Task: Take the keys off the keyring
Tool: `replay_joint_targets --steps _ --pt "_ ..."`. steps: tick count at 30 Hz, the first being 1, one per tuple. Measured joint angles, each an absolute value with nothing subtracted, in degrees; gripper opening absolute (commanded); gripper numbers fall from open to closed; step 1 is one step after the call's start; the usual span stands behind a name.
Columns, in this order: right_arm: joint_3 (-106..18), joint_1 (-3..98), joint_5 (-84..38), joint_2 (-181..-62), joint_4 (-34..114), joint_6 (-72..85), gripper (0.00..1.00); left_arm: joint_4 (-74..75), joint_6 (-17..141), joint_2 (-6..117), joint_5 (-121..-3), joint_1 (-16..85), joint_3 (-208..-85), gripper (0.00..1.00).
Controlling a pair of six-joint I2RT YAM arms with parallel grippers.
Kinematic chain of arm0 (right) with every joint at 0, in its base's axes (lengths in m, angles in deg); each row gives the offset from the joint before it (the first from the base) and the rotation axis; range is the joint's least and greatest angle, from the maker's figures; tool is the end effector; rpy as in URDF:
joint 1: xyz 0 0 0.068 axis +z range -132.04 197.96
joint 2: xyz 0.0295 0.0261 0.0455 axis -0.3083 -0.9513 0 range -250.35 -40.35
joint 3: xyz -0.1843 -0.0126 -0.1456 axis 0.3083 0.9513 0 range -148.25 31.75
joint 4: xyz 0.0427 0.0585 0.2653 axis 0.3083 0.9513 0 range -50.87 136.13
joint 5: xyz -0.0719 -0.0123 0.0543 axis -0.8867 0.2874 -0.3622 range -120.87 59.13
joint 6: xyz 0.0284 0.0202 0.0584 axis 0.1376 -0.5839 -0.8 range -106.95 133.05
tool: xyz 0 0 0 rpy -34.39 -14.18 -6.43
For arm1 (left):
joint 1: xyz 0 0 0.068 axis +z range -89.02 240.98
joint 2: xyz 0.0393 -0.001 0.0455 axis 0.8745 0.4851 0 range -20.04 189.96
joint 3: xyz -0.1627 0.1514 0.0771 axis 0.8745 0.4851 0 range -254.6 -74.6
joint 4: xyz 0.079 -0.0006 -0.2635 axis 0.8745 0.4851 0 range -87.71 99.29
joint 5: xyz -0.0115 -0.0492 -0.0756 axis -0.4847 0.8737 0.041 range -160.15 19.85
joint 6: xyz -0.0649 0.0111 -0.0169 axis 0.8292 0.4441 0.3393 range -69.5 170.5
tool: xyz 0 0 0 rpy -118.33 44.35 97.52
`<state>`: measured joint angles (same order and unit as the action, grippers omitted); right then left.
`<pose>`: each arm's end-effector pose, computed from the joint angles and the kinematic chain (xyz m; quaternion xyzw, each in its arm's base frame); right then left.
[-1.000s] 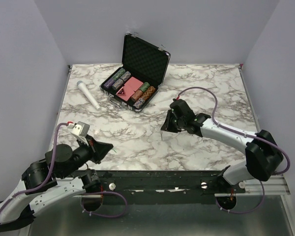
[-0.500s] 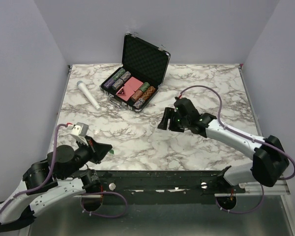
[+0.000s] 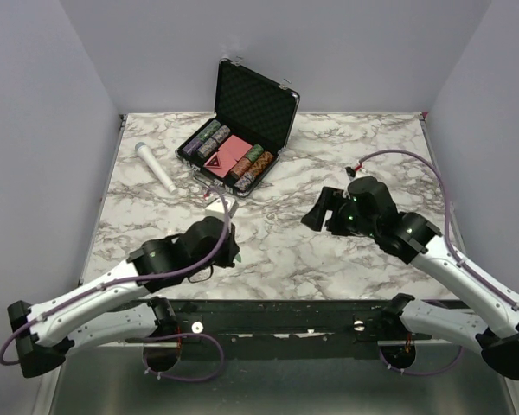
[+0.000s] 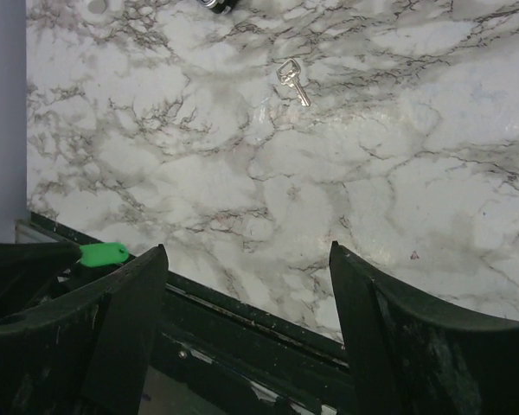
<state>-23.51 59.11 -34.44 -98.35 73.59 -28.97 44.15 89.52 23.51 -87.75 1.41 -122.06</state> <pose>0.2019 0.1720 0.2742 0.0206 0.8951 0.2741 0.3510 0.1211 -0.1737 0.2686 0.0923 0.8858 -0.2391 0.3870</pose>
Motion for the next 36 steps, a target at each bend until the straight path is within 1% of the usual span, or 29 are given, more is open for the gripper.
replay_joint_targets --steps 4,7,8,9,11,12,18,24,33,36 --pt "-23.5 59.1 -34.7 -94.5 76.6 -29.4 0.83 39.4 87.7 33.1 -86.3 3.2 -122.6 0.00" --pt "-23.5 59.1 -34.6 -92.1 78.3 -29.8 0.83 36.2 87.0 37.6 -85.1 4.4 -123.0 0.00" --pt "-23.5 59.1 -34.6 -91.4 78.9 -30.0 0.83 35.7 86.9 38.3 -84.8 4.6 -123.0 0.19" --pt "-23.5 59.1 -34.6 -90.6 79.6 -30.2 0.83 35.1 86.7 39.5 -84.4 4.8 -123.3 0.48" --pt "-23.5 59.1 -34.7 -89.1 80.9 -30.6 0.83 34.6 86.4 41.9 -84.0 5.4 -124.7 0.92" --pt "-23.4 59.1 -34.7 -88.2 81.5 -30.9 0.83 34.5 86.7 42.7 -83.9 5.5 -125.5 0.99" --pt "-23.3 59.1 -34.9 -83.8 84.6 -31.9 0.83 35.2 86.3 45.2 -84.5 6.2 -131.6 0.99" --pt "-23.3 59.1 -34.9 -84.7 85.5 -32.1 0.83 37.6 85.2 44.0 -85.6 6.5 -135.8 0.99" --pt "-23.3 59.1 -34.9 -86.7 84.9 -31.6 0.83 44.6 83.3 33.6 -88.5 7.1 -135.9 0.99" --pt "-23.6 59.1 -34.8 -87.0 84.8 -30.8 0.83 46.6 82.3 26.7 -89.9 7.3 -134.0 0.99"
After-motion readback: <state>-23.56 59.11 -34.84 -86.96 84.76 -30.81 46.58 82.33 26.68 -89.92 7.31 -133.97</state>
